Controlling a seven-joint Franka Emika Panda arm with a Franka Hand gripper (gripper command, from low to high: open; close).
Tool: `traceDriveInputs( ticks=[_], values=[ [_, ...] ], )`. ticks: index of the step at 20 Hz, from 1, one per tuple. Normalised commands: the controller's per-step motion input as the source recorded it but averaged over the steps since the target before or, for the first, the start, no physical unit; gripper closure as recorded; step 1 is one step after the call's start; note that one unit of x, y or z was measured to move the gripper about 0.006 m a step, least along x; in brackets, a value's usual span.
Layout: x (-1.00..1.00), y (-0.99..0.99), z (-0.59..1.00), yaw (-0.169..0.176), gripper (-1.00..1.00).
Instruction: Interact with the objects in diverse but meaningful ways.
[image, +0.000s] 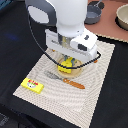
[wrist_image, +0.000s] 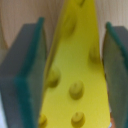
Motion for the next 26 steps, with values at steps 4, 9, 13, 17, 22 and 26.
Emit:
traceDriveInputs(
  ticks=[4, 9, 13, 17, 22, 26],
  values=[
    [0.05, 0.13, 0.68, 0.000, -1.00],
    [-0.19, 0.33, 0.64, 0.000, -1.00],
    [-0.64, 0.69, 0.45, 0.000, -1.00],
    [-0.74, 0.78, 0.25, 0.000, -1.00],
    [-0.73, 0.79, 0.09, 0.000, -1.00],
    [-0.71, 0.57, -0.32, -0.055, -1.00]
  ],
)
